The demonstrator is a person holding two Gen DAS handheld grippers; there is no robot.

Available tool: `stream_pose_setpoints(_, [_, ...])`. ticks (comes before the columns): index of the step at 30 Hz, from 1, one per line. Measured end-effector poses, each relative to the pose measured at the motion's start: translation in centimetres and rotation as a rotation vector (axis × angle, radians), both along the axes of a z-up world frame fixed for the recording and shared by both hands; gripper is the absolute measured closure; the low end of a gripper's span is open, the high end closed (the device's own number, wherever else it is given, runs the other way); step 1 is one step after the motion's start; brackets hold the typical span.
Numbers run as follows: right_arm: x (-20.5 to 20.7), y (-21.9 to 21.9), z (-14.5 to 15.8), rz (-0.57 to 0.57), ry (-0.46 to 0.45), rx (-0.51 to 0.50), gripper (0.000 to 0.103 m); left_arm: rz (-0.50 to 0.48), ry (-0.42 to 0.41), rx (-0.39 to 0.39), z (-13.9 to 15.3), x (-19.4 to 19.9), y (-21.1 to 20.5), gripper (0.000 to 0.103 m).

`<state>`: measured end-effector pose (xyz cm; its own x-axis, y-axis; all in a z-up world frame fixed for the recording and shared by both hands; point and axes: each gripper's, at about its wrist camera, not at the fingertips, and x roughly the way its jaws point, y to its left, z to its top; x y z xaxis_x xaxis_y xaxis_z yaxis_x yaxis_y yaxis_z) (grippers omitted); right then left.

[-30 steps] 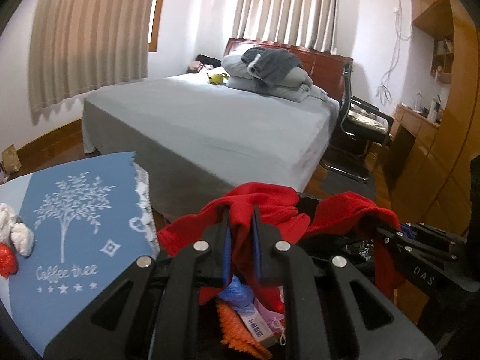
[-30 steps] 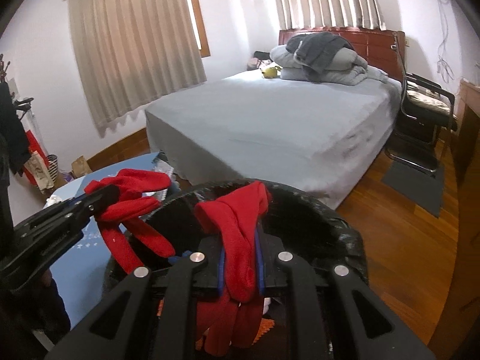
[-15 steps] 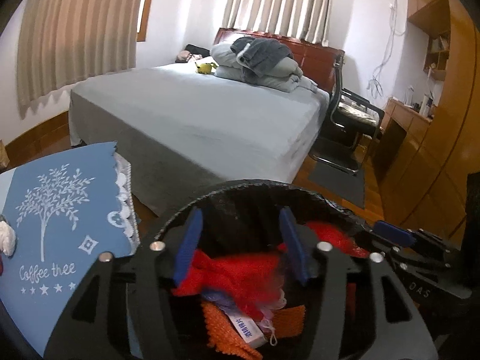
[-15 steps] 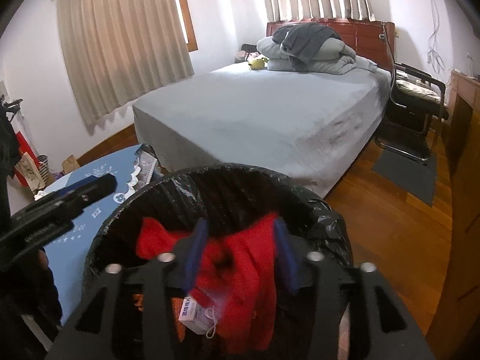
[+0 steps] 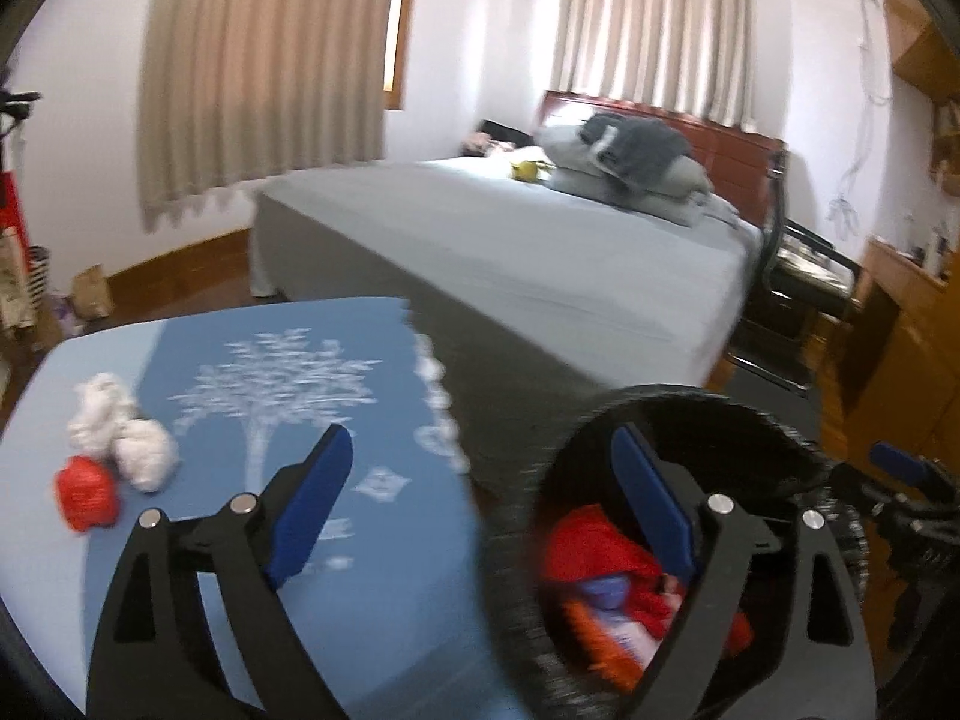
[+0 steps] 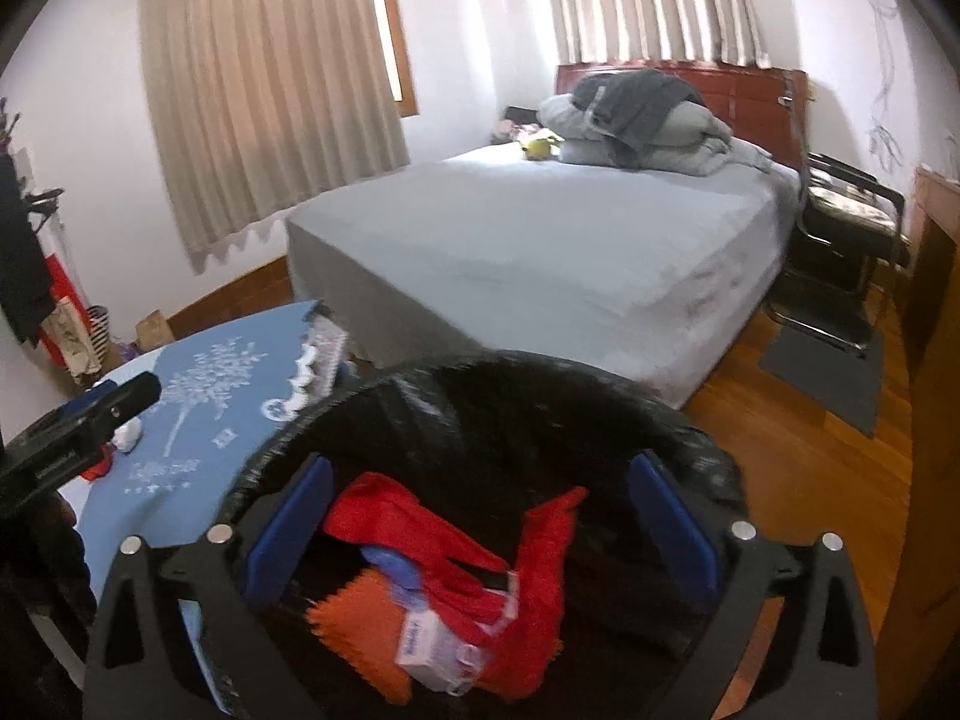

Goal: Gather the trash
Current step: 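Move both open tools back over the table, then grasp the red plastic bag with the left tool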

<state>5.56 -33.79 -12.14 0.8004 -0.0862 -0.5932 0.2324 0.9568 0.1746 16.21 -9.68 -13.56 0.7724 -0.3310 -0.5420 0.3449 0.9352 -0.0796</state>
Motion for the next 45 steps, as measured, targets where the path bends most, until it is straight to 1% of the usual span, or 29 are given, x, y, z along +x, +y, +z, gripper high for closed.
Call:
stream_pose_setpoints(4, [1.9, 2.6, 0.2, 0.056, -0.008, 0.005, 0.006, 0.087, -0.007, 0.02, 0.1, 0.1, 4.0, 0.017])
stream_pose_setpoints(8, [4.2, 6.1, 0.4, 0.124, -0.018, 0.009, 0.006, 0.17, -0.001, 0.024, -0.3, 0.0, 7.9, 0.017])
stream_pose_setpoints(13, [6.9, 10.4, 0.5, 0.2, -0.028, 0.009, 0.006, 0.277, 0.006, 0.047, -0.8, 0.1, 13.1, 0.017])
stream_pose_setpoints(18, [9.6, 14.2, 0.2, 0.256, -0.033, 0.019, 0.006, 0.353, 0.016, 0.072, -1.5, 0.9, 17.1, 0.017])
stream_pose_setpoints(25, [12.8, 18.8, -1.2, 0.314, -0.02, 0.011, 0.006, 0.441, 0.054, 0.077, -3.0, 2.8, 21.7, 0.017])
stream_pose_setpoints(28, [13.9, 20.3, -1.9, 0.334, -0.012, -0.001, 0.006, 0.461, 0.078, 0.07, -3.8, 4.0, 22.9, 0.017])
stream_pose_setpoints(32, [15.1, 22.1, -3.2, 0.353, 0.01, -0.015, 0.006, 0.469, 0.098, 0.068, -4.6, 5.0, 23.4, 0.017])
stream_pose_setpoints(36, [15.8, 23.3, -4.1, 0.366, 0.029, -0.022, 0.006, 0.465, 0.125, 0.07, -5.6, 6.5, 24.0, 0.017])
stream_pose_setpoints(40, [16.2, 24.0, -4.5, 0.38, 0.038, -0.029, 0.006, 0.448, 0.161, 0.051, -6.2, 7.6, 24.7, 0.018])
stream_pose_setpoints(42, [16.3, 24.1, -4.7, 0.383, 0.04, -0.031, 0.006, 0.432, 0.178, 0.04, -6.3, 8.1, 24.7, 0.024])
stream_pose_setpoints(44, [16.4, 24.2, -4.8, 0.385, 0.045, -0.031, 0.006, 0.408, 0.197, 0.03, -6.6, 8.4, 24.7, 0.039])
stream_pose_setpoints(45, [16.5, 24.3, -4.8, 0.386, 0.047, -0.031, 0.006, 0.392, 0.205, 0.023, -6.7, 8.6, 24.7, 0.043])
